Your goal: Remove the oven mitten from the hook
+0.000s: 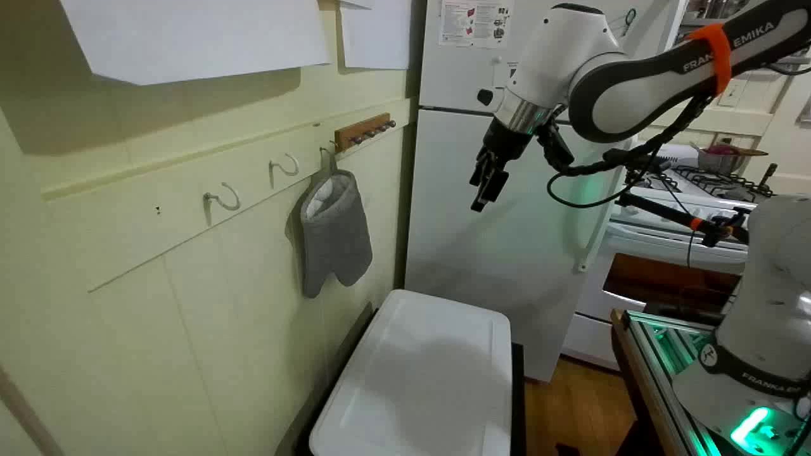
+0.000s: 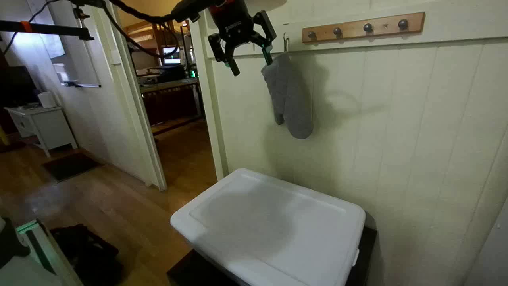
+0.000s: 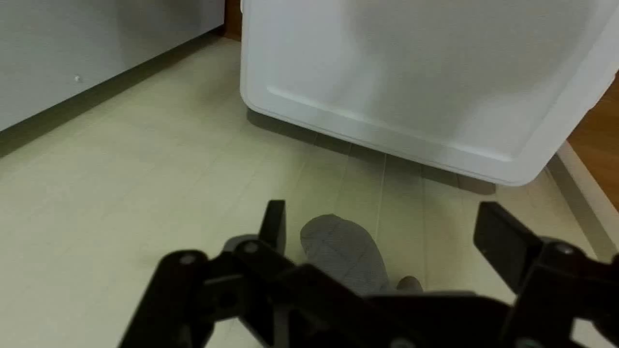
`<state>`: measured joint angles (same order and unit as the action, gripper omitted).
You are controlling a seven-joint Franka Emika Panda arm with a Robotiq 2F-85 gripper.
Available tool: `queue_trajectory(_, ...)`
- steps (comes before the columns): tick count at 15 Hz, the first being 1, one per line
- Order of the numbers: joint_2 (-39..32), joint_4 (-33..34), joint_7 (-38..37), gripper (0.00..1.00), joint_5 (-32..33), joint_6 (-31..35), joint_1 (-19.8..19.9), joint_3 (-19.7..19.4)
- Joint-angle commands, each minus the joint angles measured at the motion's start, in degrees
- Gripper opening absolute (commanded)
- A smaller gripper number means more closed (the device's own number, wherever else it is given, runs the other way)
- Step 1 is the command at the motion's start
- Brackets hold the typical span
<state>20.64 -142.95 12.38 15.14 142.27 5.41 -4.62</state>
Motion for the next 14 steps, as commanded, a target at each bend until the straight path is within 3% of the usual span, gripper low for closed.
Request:
queue_trajectory(1,0.02,0.1,0.02,1.0,-0.02,-0.19,-0.11,-0.08)
queue_trajectory(7,0.02,0.1,0.02,1.0,-0.02,-0.19,-0.11,-0.08)
queue_trajectory(14,-8.49,2.13,20.35,1.0,-17.78,10.86,-8.41,-8.31)
